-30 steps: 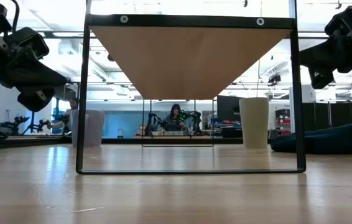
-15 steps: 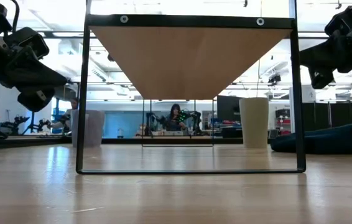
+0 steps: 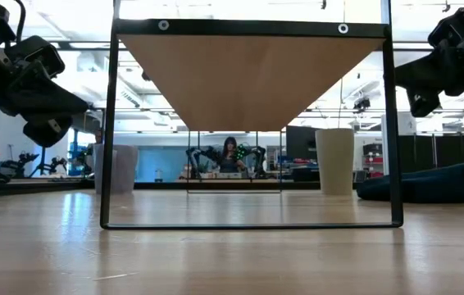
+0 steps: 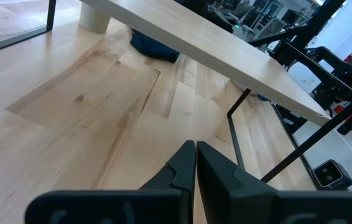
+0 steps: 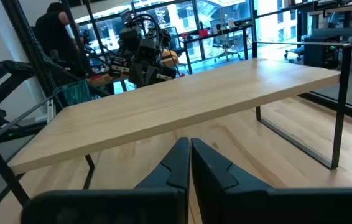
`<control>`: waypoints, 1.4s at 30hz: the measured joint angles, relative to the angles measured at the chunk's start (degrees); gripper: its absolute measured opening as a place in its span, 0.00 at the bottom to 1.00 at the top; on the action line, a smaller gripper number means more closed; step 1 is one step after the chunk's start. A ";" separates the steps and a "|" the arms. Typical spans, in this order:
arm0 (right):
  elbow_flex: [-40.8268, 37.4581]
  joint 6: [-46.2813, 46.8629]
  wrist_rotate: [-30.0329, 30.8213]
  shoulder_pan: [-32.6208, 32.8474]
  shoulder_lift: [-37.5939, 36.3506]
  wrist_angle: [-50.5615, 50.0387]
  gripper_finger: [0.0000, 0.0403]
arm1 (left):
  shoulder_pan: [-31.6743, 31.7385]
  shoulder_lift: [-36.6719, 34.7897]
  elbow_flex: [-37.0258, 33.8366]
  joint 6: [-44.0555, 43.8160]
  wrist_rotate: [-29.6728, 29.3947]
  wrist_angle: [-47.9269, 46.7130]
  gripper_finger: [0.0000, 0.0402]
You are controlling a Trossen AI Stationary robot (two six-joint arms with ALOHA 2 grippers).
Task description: Stack small to large cups/mugs on shelf
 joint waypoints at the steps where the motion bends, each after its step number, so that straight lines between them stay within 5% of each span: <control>1: 0.00 0.00 0.00 0.00 0.02 0.00 0.02 | -0.01 0.00 0.00 0.00 -0.01 0.00 0.00; 20: 0.00 -4.13 0.00 0.00 0.00 0.00 0.02 | -0.01 0.01 0.00 -0.12 -0.39 3.66 0.00; 32: 0.00 -2.92 0.02 0.00 0.02 0.02 0.02 | -0.01 0.00 0.00 -7.34 -0.52 25.28 0.00; 42: 0.00 -2.99 0.02 0.00 0.01 0.02 0.02 | -0.01 0.00 0.00 -7.31 -0.51 28.55 0.00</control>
